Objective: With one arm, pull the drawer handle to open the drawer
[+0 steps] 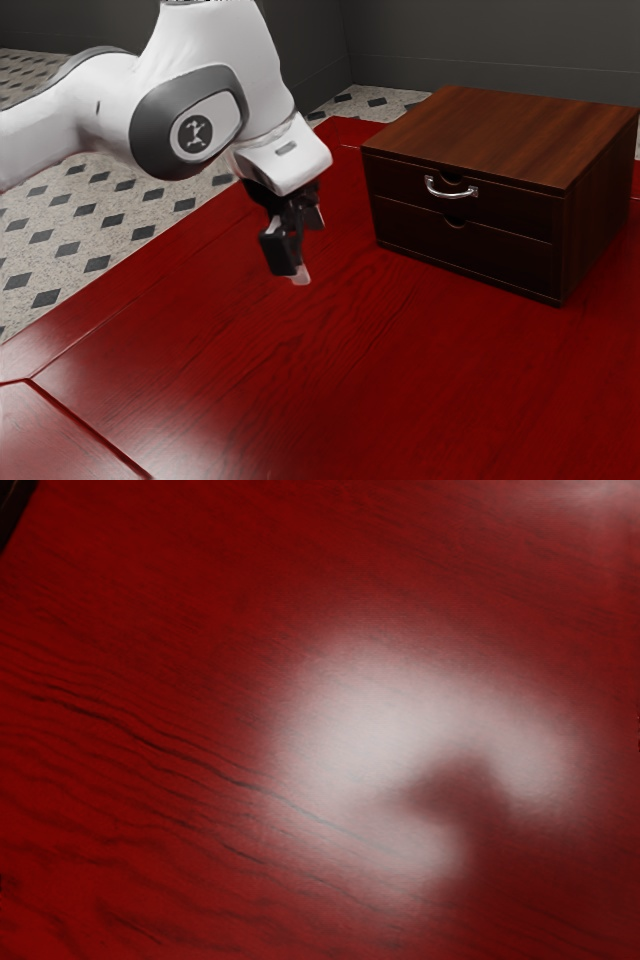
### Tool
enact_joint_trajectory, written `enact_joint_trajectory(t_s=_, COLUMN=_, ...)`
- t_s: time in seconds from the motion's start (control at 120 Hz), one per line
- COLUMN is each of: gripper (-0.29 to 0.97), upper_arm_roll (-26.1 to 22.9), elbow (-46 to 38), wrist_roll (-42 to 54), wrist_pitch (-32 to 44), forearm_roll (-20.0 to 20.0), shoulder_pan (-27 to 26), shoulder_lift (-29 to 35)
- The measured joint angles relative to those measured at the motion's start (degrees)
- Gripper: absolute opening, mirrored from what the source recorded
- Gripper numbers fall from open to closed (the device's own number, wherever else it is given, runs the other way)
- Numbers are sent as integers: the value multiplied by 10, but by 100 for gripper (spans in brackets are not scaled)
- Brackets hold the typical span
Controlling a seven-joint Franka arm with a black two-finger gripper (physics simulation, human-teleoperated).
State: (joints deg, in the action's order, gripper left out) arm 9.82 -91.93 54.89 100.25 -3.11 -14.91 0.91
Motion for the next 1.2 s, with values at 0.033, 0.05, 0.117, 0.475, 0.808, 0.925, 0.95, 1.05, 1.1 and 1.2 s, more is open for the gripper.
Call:
enact_joint_trajectory(t_s=0.033, gripper=68, upper_arm_roll=0, elbow=3, wrist_roll=23, wrist_pitch=5, forearm_roll=2, shoulder_pan=-4, shoulder_lift=-4)
enact_joint_trajectory(t_s=0.05, gripper=68, upper_arm_roll=0, elbow=4, wrist_roll=34, wrist_pitch=8, forearm_roll=4, shoulder_pan=-7, shoulder_lift=-6)
enact_joint_trajectory(t_s=0.117, gripper=68, upper_arm_roll=0, elbow=5, wrist_roll=73, wrist_pitch=33, forearm_roll=27, shoulder_pan=-14, shoulder_lift=-22)
enact_joint_trajectory(t_s=0.475, gripper=68, upper_arm_roll=2, elbow=101, wrist_roll=208, wrist_pitch=168, forearm_roll=85, shoulder_pan=-7, shoulder_lift=-135)
enact_joint_trajectory(t_s=0.808, gripper=68, upper_arm_roll=3, elbow=169, wrist_roll=276, wrist_pitch=199, forearm_roll=92, shoulder_pan=4, shoulder_lift=-214)
enact_joint_trajectory(t_s=0.925, gripper=68, upper_arm_roll=2, elbow=209, wrist_roll=293, wrist_pitch=200, forearm_roll=102, shoulder_pan=21, shoulder_lift=-249)
enact_joint_trajectory(t_s=0.95, gripper=68, upper_arm_roll=2, elbow=216, wrist_roll=296, wrist_pitch=201, forearm_roll=104, shoulder_pan=26, shoulder_lift=-257)
enact_joint_trajectory(t_s=1.05, gripper=68, upper_arm_roll=1, elbow=243, wrist_roll=307, wrist_pitch=199, forearm_roll=115, shoulder_pan=35, shoulder_lift=-290)
enact_joint_trajectory(t_s=1.1, gripper=68, upper_arm_roll=0, elbow=251, wrist_roll=312, wrist_pitch=198, forearm_roll=119, shoulder_pan=37, shoulder_lift=-300)
enact_joint_trajectory(t_s=1.2, gripper=68, upper_arm_roll=-1, elbow=266, wrist_roll=320, wrist_pitch=196, forearm_roll=126, shoulder_pan=37, shoulder_lift=-314)
